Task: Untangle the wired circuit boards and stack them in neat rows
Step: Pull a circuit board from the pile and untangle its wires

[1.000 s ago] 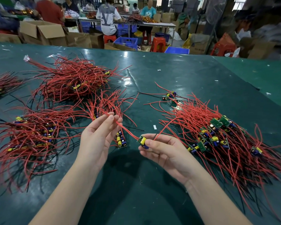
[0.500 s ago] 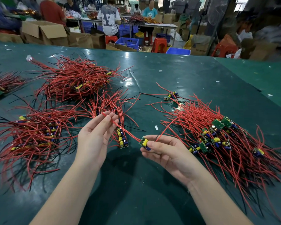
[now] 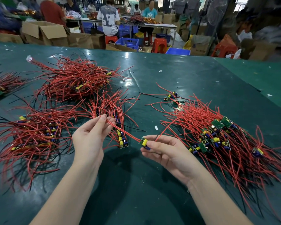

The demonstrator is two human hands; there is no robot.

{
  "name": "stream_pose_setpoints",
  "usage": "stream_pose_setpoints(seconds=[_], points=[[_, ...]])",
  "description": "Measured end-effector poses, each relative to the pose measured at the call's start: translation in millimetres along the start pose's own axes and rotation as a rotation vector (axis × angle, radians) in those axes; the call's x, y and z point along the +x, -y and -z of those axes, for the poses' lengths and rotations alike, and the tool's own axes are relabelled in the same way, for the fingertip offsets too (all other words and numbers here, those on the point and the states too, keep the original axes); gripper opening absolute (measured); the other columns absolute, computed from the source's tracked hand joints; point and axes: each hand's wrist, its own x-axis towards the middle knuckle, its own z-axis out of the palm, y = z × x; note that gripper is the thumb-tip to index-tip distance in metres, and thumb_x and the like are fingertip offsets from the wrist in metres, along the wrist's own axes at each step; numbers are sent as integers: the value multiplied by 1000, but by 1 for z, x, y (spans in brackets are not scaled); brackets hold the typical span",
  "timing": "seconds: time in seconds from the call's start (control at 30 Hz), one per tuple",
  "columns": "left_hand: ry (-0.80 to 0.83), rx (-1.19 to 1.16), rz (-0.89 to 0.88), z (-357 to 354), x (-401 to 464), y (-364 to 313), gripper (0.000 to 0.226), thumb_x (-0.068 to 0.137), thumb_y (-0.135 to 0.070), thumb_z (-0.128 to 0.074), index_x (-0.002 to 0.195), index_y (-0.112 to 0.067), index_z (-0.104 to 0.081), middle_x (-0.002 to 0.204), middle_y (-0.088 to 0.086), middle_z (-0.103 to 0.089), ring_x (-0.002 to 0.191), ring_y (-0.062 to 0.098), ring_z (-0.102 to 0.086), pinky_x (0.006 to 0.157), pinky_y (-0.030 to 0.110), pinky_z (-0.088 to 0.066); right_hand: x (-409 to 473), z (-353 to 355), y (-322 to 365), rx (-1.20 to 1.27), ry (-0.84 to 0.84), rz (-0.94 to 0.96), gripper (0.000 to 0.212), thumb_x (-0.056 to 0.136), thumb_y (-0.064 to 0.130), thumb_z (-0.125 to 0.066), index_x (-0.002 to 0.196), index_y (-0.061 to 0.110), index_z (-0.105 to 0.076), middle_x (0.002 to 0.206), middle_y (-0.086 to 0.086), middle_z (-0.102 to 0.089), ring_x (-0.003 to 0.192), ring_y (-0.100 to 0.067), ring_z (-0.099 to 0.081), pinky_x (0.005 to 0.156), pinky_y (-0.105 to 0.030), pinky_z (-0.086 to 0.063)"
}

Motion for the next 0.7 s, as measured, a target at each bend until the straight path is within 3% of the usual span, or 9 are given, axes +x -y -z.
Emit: stream_pose_setpoints(seconds=[0.23, 0.47, 0.6, 0.7], points=[[-17, 25, -110, 0, 0, 4, 7, 92, 0, -58, 94, 1, -65, 74, 1, -74, 75, 15, -73, 71, 20, -56, 0, -1, -2, -1, 25, 0, 18, 75, 6, -72, 92, 6, -77, 85, -14, -73, 82, -23, -72, 74, -26, -56], [17, -10, -102, 1, 0, 3, 10, 95, -1, -55, 96, -1, -64, 82, 6, -73, 79, 15, -72, 74, 21, -56, 1, -1, -4, -59, -49, 30, 19, 72, 11, -81, 90, 9, -78, 83, -12, -73, 80, -21, -72, 73, -25, -56], [157, -46, 21, -8, -6, 5, 18, 99, -13, -48, 105, -3, -61, 97, 11, -71, 90, 17, -71, 78, 20, -55, 3, 0, -5, -38, -145, 117, 26, 64, 18, -77, 90, 11, -79, 85, -9, -73, 79, -21, -71, 71, -23, -56], [324, -9, 162, -14, -14, 9, 26, 92, -22, -52, 103, -1, -64, 98, 13, -73, 92, 20, -71, 77, 23, -56, 4, 1, -5, -26, -207, 182, 23, 69, 13, -76, 92, 10, -77, 87, -10, -74, 80, -23, -72, 70, -24, -56]])
